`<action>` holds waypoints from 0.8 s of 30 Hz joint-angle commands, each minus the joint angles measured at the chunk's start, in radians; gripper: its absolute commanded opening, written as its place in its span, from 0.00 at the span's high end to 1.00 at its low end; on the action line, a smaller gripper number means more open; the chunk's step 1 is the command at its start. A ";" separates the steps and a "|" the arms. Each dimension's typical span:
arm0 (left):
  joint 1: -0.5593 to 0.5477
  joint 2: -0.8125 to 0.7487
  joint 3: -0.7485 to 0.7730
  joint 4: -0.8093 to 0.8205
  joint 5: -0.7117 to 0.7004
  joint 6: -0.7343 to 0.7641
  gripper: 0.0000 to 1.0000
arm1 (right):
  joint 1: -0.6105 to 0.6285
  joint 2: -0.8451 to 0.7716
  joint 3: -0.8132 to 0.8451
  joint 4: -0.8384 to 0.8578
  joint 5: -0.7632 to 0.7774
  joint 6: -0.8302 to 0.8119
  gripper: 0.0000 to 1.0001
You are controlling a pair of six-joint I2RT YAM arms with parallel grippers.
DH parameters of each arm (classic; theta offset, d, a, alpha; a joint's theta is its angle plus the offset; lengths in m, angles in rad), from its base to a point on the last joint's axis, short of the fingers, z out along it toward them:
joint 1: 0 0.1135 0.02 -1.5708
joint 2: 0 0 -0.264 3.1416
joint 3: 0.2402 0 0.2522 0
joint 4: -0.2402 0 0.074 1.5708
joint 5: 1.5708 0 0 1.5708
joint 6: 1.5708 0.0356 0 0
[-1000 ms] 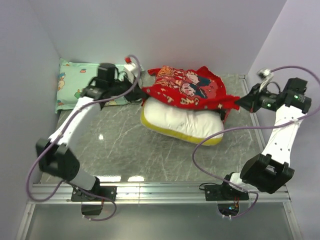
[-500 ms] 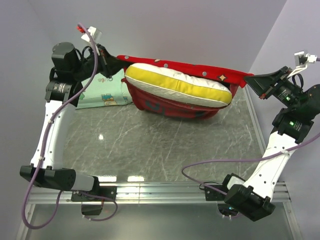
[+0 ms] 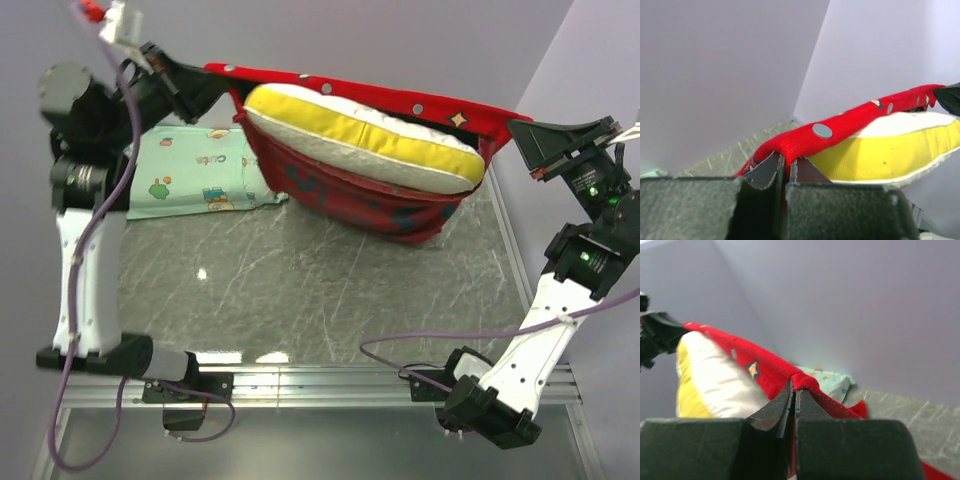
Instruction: Put the pillow into the pillowcase
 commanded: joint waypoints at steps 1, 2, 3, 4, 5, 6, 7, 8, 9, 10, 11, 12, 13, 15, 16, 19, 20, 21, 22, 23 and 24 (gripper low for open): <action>0.034 -0.142 -0.121 0.132 -0.182 -0.032 1.00 | -0.011 -0.054 0.004 0.029 0.204 -0.021 1.00; 0.030 -0.144 -0.162 0.098 -0.158 -0.027 1.00 | 0.009 -0.060 -0.011 0.007 0.209 -0.043 1.00; 0.013 -0.142 -0.249 0.055 -0.153 0.017 1.00 | 0.028 -0.060 -0.028 -0.011 0.209 -0.061 1.00; -0.004 -0.144 -0.304 0.017 -0.162 0.043 1.00 | 0.047 -0.062 -0.059 -0.066 0.206 -0.112 1.00; -0.022 -0.144 -0.366 -0.039 -0.144 0.069 1.00 | 0.097 -0.063 -0.076 -0.086 0.206 -0.136 1.00; -0.058 -0.142 -0.451 -0.068 -0.146 0.097 1.00 | 0.119 -0.071 -0.091 -0.095 0.206 -0.156 1.00; -0.078 -0.139 -0.480 -0.083 -0.133 0.138 1.00 | 0.136 -0.074 -0.105 -0.100 0.207 -0.175 1.00; -0.090 -0.142 -0.483 -0.090 -0.089 0.154 1.00 | 0.141 -0.079 -0.099 -0.076 0.204 -0.163 1.00; -0.083 -0.144 -0.428 -0.070 -0.078 0.143 1.00 | 0.132 -0.071 -0.034 -0.054 0.201 -0.152 1.00; -0.066 -0.150 -0.373 -0.038 -0.064 0.128 1.00 | 0.107 -0.061 0.019 -0.042 0.201 -0.120 1.00; -0.018 -0.148 -0.307 0.040 -0.052 0.107 1.00 | 0.075 -0.041 0.065 -0.010 0.195 -0.079 1.00; 0.005 -0.139 -0.144 0.071 -0.049 0.084 1.00 | -0.003 -0.031 0.097 0.047 0.195 -0.016 1.00; 0.029 -0.122 -0.066 0.102 -0.061 0.038 1.00 | -0.040 -0.027 0.146 0.170 0.198 0.112 1.00; 0.066 -0.133 0.024 0.253 -0.107 -0.004 1.00 | -0.111 -0.014 0.186 0.229 0.221 0.188 1.00; 0.068 -0.156 0.028 0.306 -0.159 -0.005 1.00 | -0.125 -0.011 0.206 0.257 0.236 0.225 1.00; 0.099 -0.064 0.254 0.214 -0.289 -0.012 1.00 | -0.171 -0.017 0.219 0.263 0.317 0.238 1.00; 0.100 -0.055 0.296 0.208 -0.311 -0.002 1.00 | -0.177 -0.025 0.214 0.271 0.333 0.242 1.00; 0.103 -0.056 0.287 0.223 -0.313 0.023 1.00 | -0.177 -0.027 0.207 0.283 0.344 0.247 1.00; 0.103 -0.082 0.246 0.254 -0.251 0.019 1.00 | -0.172 -0.033 0.181 0.294 0.342 0.258 1.00; 0.103 -0.102 0.191 0.261 -0.215 0.001 1.00 | -0.156 -0.040 0.159 0.294 0.322 0.265 1.00; 0.102 -0.120 0.054 0.255 -0.174 -0.031 1.00 | -0.124 -0.047 0.106 0.287 0.307 0.256 1.00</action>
